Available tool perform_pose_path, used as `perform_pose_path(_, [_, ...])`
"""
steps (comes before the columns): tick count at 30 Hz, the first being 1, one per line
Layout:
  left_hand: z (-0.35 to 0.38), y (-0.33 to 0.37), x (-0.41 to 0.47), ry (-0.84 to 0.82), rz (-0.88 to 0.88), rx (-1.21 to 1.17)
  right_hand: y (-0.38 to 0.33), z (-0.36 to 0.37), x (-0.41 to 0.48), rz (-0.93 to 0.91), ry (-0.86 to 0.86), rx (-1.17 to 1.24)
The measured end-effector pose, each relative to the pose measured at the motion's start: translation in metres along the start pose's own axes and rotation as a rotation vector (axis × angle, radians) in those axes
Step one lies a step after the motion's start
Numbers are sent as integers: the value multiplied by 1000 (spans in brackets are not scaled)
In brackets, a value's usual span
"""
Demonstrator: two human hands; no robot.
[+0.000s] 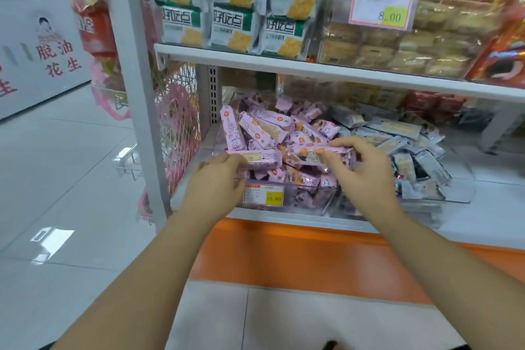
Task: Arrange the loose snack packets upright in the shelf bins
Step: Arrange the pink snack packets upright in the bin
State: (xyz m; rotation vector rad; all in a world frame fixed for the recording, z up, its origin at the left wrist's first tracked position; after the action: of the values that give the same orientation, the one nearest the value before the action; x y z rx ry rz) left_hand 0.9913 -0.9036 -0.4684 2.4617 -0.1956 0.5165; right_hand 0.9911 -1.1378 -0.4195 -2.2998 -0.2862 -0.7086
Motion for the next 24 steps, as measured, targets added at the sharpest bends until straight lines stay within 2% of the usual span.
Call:
perform_pose_path(4, [-3, -1, 14, 61, 44, 80, 6, 11, 17, 56, 193, 12])
perform_pose_path(6, [-2, -3, 20, 5, 27, 109, 14, 24, 30, 102, 232, 18])
perform_pose_path(9, [3, -7, 25, -7, 106, 100, 20, 40, 48, 128, 252, 79])
perform_pose_path(12, [-1, -10, 30, 10, 135, 30, 21, 47, 61, 86, 251, 56])
perform_pose_path(15, [-14, -4, 42, 8, 86, -120, 22, 48, 70, 59, 246, 51])
perform_pose_path(20, [-19, 8, 61, 49, 22, -405, 20, 41, 74, -63, 350, 86])
perform_pose_path(24, [-10, 9, 73, 126, 17, -362, 24, 39, 70, -42, 377, 67])
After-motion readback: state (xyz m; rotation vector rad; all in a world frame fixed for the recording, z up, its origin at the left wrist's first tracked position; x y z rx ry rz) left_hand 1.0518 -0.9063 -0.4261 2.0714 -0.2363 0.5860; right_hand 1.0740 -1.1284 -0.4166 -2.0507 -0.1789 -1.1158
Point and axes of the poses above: each hand's wrist, its own x-axis towards the middle knuckle, its own z-axis out of the palm, y = z × x, the point moved 3 cm from there along x, towards the middle knuckle, and after that the axes turned 12 degrees about -x, right-handed, at the moved point
